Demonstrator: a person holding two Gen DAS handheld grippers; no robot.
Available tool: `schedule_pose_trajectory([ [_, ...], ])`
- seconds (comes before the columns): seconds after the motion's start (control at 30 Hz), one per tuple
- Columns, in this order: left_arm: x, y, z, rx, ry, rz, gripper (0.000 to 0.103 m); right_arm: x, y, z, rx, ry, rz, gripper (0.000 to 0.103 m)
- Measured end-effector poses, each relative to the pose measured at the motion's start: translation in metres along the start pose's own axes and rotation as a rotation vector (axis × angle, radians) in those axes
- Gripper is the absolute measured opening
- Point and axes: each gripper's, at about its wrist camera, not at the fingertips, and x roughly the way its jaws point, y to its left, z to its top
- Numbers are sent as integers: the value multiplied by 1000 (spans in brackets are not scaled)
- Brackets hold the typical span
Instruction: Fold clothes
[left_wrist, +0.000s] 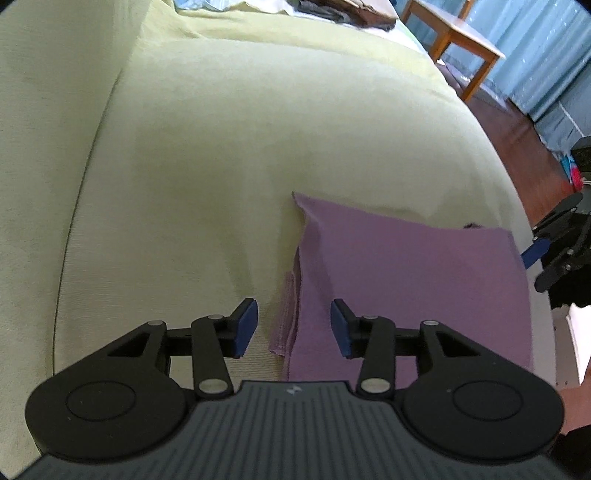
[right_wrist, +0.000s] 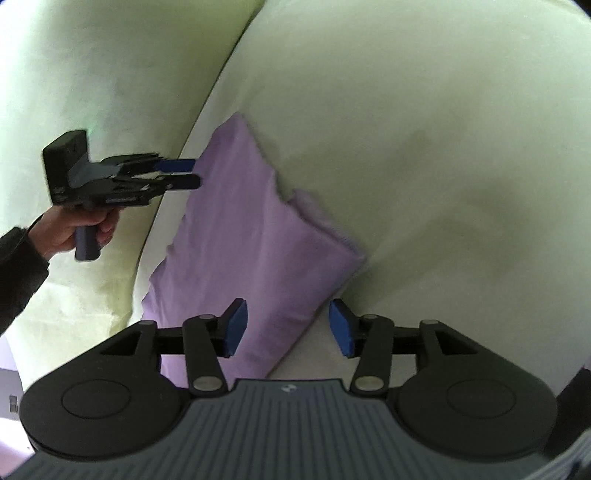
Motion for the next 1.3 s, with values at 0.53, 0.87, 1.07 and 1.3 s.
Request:
schedule_pose_trajectory([
  [0.53,10,11,19,6,54,-61,50,-8,-7,0,35,-65,-88,27],
  [0.87,27,24,46,-26,198,-215,50,-13,-26,-2,130,-62,5,26],
  [1.07,38,27,65,40,325,-276,48,-10,-33,0,86,-27,60,26],
  [1.3,44,31,69,78,371,-299,37,-9,-32,2,75,-56,66,26],
])
